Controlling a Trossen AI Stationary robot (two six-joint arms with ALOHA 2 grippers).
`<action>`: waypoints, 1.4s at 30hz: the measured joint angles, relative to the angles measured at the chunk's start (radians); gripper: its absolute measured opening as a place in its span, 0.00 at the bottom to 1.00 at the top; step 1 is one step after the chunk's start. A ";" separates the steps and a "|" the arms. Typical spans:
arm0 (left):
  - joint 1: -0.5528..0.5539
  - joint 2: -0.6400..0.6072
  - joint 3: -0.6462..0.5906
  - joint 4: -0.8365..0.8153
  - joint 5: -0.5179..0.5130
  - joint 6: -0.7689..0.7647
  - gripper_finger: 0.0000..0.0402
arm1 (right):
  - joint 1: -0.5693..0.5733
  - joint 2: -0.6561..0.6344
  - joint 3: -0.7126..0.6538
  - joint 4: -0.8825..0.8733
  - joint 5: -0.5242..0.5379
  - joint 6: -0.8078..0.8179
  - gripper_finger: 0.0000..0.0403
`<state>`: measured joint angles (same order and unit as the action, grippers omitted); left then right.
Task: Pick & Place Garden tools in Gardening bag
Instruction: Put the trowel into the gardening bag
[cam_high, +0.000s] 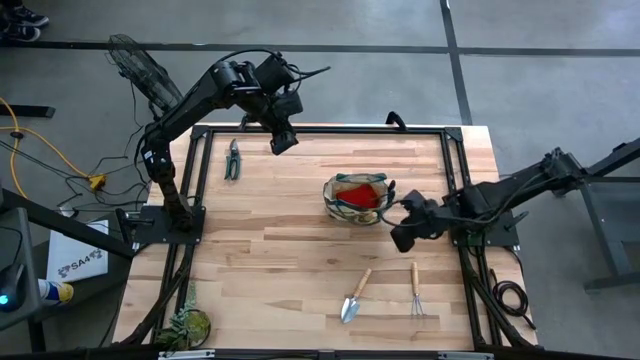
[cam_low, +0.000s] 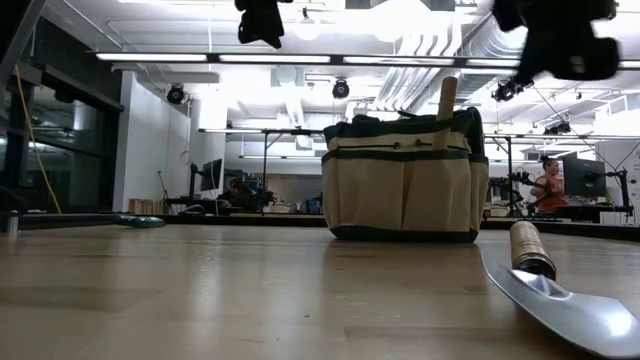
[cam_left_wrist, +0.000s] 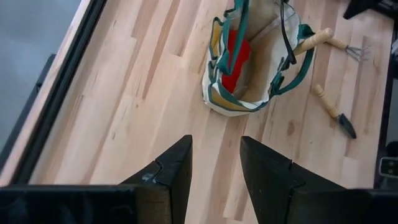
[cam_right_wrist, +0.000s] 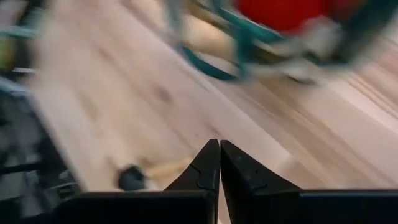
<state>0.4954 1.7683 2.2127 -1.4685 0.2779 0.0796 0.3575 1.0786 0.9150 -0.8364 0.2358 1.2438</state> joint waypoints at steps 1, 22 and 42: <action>-0.006 0.000 0.000 0.000 -0.001 -0.011 0.33 | 0.011 0.000 0.000 -0.045 0.003 0.037 0.01; -0.223 0.000 0.000 0.028 -0.221 -0.216 0.33 | 0.321 0.006 0.000 -0.087 -0.020 0.488 0.01; -0.475 -0.133 -0.177 0.141 -0.268 -0.142 0.33 | 0.410 0.373 -0.001 0.345 0.055 0.852 0.24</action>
<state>0.0208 1.6350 2.0356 -1.3277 0.0098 -0.0629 0.7674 1.4520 0.9142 -0.4917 0.2908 2.0953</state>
